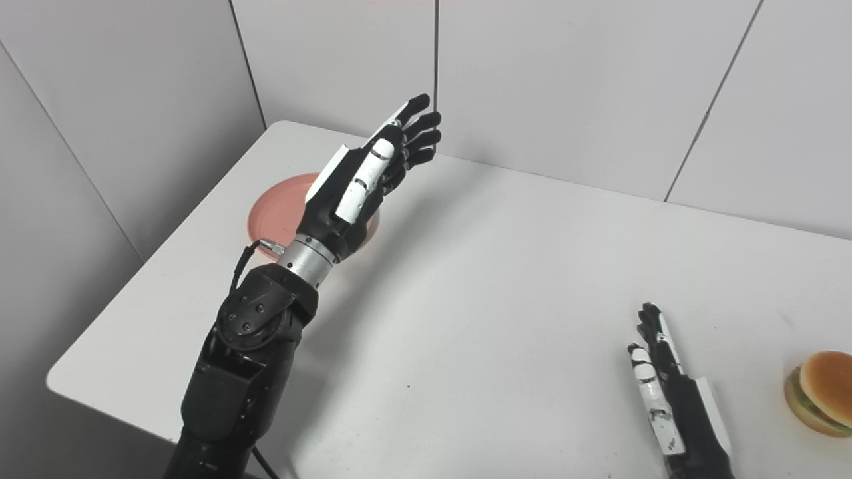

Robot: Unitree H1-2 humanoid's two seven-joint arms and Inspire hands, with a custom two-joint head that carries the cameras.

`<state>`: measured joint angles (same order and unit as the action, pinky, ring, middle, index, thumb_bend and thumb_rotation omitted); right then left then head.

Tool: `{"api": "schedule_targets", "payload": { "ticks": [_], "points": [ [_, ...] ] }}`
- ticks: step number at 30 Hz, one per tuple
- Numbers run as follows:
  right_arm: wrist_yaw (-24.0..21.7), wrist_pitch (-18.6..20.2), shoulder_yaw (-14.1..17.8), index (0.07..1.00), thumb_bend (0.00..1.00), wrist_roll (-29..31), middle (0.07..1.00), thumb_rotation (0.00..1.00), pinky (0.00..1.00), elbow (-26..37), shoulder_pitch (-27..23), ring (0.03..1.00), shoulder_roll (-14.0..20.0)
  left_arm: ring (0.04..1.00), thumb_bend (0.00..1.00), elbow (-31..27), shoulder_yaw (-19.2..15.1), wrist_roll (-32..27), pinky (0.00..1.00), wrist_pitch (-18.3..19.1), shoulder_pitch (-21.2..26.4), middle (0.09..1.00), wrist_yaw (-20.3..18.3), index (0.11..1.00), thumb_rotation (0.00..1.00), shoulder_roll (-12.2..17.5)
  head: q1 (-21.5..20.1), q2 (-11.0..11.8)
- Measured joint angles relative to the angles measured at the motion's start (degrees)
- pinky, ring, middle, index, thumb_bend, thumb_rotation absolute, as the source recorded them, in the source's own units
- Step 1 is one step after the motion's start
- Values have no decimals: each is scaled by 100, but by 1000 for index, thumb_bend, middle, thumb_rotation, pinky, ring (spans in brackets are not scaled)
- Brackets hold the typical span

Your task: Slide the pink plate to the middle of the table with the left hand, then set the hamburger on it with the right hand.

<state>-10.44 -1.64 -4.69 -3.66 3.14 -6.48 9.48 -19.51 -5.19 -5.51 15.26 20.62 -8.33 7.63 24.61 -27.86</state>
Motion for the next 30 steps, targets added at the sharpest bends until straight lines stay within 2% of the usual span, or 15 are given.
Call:
{"api": "schedule_targets", "payload": {
  "ticks": [9,16,23,30],
  "points": [
    [-1,140,-1,1000,0,-7,1000,1000,1000,106,3,1000,6,899,443,340,-688,-355,876,-1,186,914,214,903,1000,306,44,-44],
    [-4,171,-4,1000,0,-6,1000,1000,1000,121,1,1000,10,905,421,682,-943,-607,884,-5,272,913,236,906,1000,618,44,-53],
    [-5,225,-4,1000,0,-11,1000,1000,1000,162,2,1000,15,888,427,942,-1398,-940,888,-70,447,893,365,898,1000,780,97,-114],
    [-15,263,-3,1000,0,5,1000,1000,1000,185,3,1000,25,892,417,1199,-1563,-1066,861,-79,495,897,450,891,1000,953,114,-149]
  ]
}}
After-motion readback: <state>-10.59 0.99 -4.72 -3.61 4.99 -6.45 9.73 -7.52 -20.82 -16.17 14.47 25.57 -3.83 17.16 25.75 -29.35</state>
